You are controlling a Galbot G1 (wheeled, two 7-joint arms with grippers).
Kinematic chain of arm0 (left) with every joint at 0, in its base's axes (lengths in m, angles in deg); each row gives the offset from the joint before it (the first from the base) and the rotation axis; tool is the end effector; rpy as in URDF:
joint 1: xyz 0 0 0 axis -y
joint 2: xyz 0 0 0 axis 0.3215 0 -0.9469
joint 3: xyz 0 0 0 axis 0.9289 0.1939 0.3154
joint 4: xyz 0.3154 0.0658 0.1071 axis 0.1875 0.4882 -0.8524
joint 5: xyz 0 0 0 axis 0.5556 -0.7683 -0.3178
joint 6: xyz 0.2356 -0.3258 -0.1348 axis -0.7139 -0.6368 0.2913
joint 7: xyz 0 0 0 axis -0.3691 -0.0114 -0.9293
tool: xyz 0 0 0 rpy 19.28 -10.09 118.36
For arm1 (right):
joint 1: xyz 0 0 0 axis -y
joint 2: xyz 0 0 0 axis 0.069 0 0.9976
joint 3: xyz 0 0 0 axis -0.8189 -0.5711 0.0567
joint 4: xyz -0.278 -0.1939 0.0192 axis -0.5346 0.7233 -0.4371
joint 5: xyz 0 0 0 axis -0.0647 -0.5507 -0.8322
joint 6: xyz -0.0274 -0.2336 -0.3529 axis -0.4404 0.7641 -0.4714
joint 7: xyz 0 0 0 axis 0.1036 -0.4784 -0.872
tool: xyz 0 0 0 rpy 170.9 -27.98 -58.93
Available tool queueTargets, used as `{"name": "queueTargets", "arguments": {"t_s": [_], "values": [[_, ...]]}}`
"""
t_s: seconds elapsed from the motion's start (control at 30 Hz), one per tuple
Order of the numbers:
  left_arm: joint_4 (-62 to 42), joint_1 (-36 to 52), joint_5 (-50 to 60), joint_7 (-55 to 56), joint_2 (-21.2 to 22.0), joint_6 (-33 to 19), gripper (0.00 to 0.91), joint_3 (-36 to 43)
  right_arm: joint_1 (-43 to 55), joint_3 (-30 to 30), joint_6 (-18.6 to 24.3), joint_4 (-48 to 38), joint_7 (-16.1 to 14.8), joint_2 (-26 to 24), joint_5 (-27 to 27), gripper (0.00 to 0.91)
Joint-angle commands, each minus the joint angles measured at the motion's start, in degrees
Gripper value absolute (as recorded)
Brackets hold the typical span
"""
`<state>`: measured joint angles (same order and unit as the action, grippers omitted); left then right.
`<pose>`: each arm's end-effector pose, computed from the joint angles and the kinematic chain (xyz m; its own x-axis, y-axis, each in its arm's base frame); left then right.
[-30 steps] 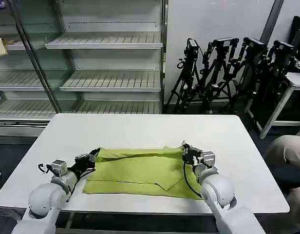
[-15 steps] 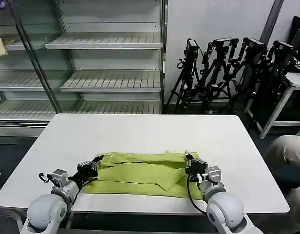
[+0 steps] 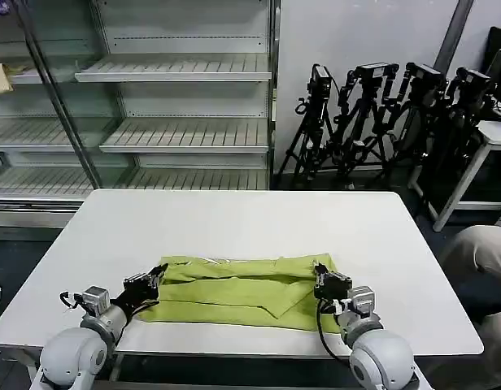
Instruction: Fold and organize the clothes.
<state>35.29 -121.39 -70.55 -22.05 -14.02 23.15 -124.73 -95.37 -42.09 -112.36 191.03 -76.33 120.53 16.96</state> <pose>0.3523 0.1142 -0.2457 -0.8921 0.2689 0.3632 0.2677 0.9619 -0.0547 0.3278 0.0264 -0.2102 -0.9210 -0.1839 0.3433 -0.2141 0.9754 -0.0518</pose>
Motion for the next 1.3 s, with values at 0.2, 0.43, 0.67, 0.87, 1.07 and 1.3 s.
{"name": "queueTargets", "arguments": {"t_s": [0.2,0.43,0.67,0.87,1.07,1.3], "values": [[-0.28,-0.33,-0.19,-0.24,-0.97,0.29,0.020,-0.91,-1.00,0.25,-0.01,0.36,-0.07,0.00,-0.43,0.000],[0.81,-1.54,-0.22,-1.21,-1.17,0.54,0.907,-0.86,-1.65,0.06,-0.01,0.79,-0.96,-0.26,-0.56,0.907],[4.43,-2.90,-1.57,1.65,-0.50,0.64,0.907,-1.16,-2.30,0.97,-0.01,1.64,-1.14,-0.59,-0.47,0.907],[7.40,-3.02,-9.55,15.48,1.42,4.21,0.907,0.64,-3.71,2.04,0.03,2.74,-1.37,-0.60,-0.47,0.907],[4.88,-4.00,-9.71,18.30,2.60,4.20,0.907,1.19,-5.12,2.69,0.05,4.04,-1.49,-0.45,-0.56,0.907],[5.09,-5.61,-11.14,18.26,3.32,4.17,0.484,1.24,-5.64,2.68,0.12,4.23,-1.51,-0.09,-1.09,0.907]]}}
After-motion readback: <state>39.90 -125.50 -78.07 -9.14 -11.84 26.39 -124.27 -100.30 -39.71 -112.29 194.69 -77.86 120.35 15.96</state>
